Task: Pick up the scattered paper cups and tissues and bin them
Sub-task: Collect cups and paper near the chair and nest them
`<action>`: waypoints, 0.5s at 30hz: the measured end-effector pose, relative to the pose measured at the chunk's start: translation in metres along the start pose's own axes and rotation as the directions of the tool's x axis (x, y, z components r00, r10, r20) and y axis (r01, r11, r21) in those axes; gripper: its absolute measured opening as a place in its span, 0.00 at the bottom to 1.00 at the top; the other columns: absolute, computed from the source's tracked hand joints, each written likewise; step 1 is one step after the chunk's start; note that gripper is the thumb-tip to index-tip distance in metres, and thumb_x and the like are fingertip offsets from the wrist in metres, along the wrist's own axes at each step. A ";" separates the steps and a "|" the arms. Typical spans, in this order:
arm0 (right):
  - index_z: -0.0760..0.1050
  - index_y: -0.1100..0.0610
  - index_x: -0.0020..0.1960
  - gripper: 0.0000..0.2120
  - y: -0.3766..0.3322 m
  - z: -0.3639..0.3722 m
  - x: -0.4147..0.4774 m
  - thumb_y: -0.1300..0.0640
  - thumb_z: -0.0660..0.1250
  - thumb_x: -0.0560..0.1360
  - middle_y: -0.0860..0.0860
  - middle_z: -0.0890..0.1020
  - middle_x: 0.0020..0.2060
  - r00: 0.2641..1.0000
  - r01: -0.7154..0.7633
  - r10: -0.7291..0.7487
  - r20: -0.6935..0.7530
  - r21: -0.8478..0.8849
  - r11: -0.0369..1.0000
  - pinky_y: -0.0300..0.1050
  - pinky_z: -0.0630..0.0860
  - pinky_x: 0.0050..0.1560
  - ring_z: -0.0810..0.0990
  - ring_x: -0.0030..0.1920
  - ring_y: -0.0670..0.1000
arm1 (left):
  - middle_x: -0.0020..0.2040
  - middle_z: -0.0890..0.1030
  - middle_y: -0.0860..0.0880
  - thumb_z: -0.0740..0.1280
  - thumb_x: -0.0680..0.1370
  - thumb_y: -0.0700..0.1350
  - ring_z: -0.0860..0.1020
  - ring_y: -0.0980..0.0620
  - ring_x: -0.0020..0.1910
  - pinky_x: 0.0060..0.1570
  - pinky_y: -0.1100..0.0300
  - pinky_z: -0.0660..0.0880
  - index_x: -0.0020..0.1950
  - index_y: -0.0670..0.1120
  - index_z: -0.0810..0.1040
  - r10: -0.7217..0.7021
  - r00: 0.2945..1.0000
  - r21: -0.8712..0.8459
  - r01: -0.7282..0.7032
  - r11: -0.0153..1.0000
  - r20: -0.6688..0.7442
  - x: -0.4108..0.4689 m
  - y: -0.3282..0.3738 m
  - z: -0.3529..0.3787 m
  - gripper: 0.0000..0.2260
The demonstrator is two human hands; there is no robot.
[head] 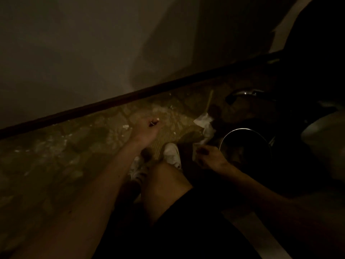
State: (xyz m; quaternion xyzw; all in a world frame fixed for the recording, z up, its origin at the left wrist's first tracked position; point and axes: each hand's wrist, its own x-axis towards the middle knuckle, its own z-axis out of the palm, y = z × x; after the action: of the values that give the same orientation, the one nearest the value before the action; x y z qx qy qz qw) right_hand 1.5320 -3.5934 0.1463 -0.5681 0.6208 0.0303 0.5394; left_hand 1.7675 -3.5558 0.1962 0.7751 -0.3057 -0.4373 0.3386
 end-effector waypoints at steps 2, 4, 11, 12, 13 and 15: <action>0.79 0.60 0.61 0.14 0.014 0.017 0.039 0.61 0.69 0.76 0.59 0.82 0.57 0.991 -0.135 0.135 0.010 0.003 0.991 0.51 0.76 0.60 0.81 0.57 0.59 | 0.35 0.79 0.53 0.70 0.78 0.51 0.77 0.52 0.37 0.39 0.58 0.73 0.41 0.54 0.80 -0.064 0.992 0.034 0.061 0.998 0.111 0.041 -0.027 0.020 0.06; 0.79 0.59 0.63 0.14 0.031 0.035 0.076 0.60 0.67 0.77 0.58 0.79 0.62 0.972 -0.233 0.233 0.015 -0.008 0.973 0.46 0.72 0.61 0.78 0.62 0.58 | 0.37 0.80 0.53 0.71 0.77 0.51 0.78 0.52 0.39 0.39 0.59 0.73 0.41 0.56 0.79 -0.098 0.971 0.086 0.081 0.993 0.217 0.080 -0.057 0.046 0.06; 0.74 0.59 0.68 0.16 0.064 0.079 0.184 0.61 0.63 0.80 0.60 0.77 0.64 0.912 -0.409 0.409 -0.032 0.025 0.912 0.46 0.72 0.62 0.76 0.64 0.60 | 0.49 0.80 0.53 0.68 0.80 0.49 0.76 0.57 0.47 0.45 0.63 0.72 0.51 0.49 0.81 -0.167 0.830 0.320 -0.015 0.947 0.533 0.176 -0.122 0.121 0.05; 0.73 0.60 0.69 0.17 0.063 0.080 0.194 0.61 0.62 0.80 0.60 0.76 0.65 0.902 -0.430 0.431 -0.028 0.053 0.901 0.48 0.72 0.64 0.75 0.65 0.60 | 0.51 0.80 0.52 0.67 0.80 0.49 0.76 0.55 0.50 0.48 0.62 0.72 0.51 0.49 0.81 -0.171 0.816 0.354 -0.043 0.934 0.552 0.188 -0.123 0.130 0.05; 0.72 0.60 0.69 0.18 0.061 0.082 0.203 0.61 0.62 0.81 0.60 0.76 0.66 0.893 -0.447 0.450 -0.016 0.075 0.891 0.50 0.71 0.66 0.74 0.66 0.60 | 0.52 0.80 0.51 0.67 0.80 0.49 0.77 0.54 0.52 0.48 0.61 0.72 0.52 0.50 0.81 -0.188 0.799 0.385 -0.059 0.921 0.572 0.198 -0.121 0.138 0.05; 0.69 0.60 0.71 0.19 0.058 0.083 0.215 0.61 0.61 0.81 0.60 0.73 0.68 0.884 -0.467 0.468 0.004 0.094 0.879 0.51 0.69 0.68 0.72 0.68 0.61 | 0.56 0.80 0.50 0.67 0.80 0.48 0.77 0.52 0.54 0.48 0.60 0.74 0.57 0.50 0.79 -0.196 0.760 0.420 -0.110 0.901 0.619 0.218 -0.117 0.156 0.07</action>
State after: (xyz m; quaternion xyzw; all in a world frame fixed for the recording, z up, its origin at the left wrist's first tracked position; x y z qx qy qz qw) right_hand 1.5904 -3.6637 -0.0730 -0.3765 0.7453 0.1256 0.5358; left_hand 1.7442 -3.6957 -0.0595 0.6377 -0.4740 -0.6069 0.0211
